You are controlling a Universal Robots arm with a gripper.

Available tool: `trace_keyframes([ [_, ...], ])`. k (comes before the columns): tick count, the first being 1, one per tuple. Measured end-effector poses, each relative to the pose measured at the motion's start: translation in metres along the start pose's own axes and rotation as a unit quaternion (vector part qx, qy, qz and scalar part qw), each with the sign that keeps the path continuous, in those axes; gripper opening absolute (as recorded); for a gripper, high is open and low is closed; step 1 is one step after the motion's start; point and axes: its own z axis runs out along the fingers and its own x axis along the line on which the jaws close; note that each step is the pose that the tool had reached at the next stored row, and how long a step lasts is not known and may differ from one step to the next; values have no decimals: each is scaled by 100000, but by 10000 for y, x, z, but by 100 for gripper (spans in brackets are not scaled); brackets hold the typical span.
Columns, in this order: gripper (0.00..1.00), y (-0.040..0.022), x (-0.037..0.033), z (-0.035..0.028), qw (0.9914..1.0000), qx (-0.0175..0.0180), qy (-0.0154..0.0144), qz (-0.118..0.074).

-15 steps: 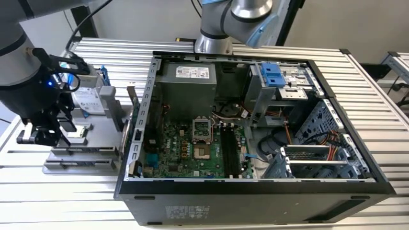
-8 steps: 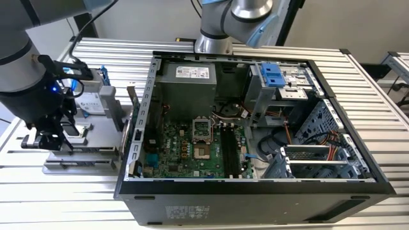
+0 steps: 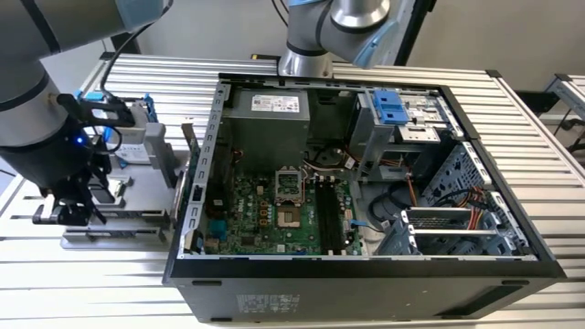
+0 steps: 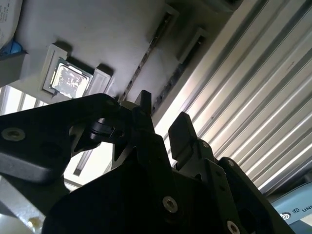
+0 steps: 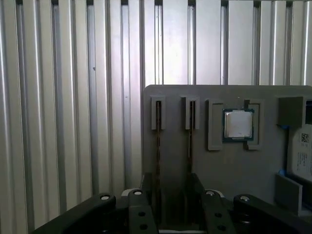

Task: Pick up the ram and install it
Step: 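Pick up the ram and move it above insertion slot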

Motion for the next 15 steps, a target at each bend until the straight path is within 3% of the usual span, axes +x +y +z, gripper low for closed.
trace_keyframes([
  [7, 100, 0, 4, 35, 100000, 3, 91, 153],
  [15, 100, -1, 9, 176, 100000, 5, 124, 150],
])
